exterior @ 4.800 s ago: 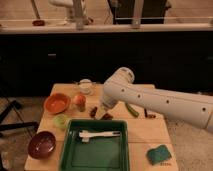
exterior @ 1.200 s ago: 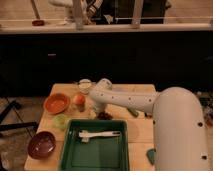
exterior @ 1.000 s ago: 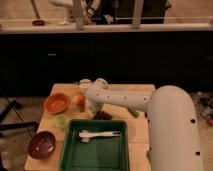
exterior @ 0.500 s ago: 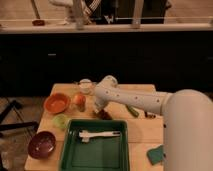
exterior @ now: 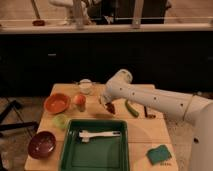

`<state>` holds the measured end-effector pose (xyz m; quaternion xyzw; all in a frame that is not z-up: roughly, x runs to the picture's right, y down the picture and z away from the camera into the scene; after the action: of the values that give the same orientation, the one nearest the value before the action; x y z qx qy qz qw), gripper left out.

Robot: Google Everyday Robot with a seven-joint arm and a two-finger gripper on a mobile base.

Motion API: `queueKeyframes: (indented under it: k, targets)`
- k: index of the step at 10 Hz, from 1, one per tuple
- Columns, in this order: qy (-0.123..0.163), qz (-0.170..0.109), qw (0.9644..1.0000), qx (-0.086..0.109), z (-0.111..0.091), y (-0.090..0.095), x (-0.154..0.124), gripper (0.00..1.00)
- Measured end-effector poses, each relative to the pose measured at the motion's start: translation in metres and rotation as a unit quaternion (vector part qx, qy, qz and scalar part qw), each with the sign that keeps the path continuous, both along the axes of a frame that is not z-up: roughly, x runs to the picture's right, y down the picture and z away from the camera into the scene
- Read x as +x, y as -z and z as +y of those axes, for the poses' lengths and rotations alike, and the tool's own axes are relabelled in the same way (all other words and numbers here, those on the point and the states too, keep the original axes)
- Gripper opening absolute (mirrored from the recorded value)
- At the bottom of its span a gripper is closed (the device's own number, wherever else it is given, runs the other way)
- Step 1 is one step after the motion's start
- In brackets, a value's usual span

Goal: Place grapes in tray

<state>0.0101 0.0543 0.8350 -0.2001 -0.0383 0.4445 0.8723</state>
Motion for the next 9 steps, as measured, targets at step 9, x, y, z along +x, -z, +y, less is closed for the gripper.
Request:
queueKeyframes:
  k: [9]
  targets:
    - [0.060,-0.093,0.9929,0.044,0.003,0.122,-0.016,0.00]
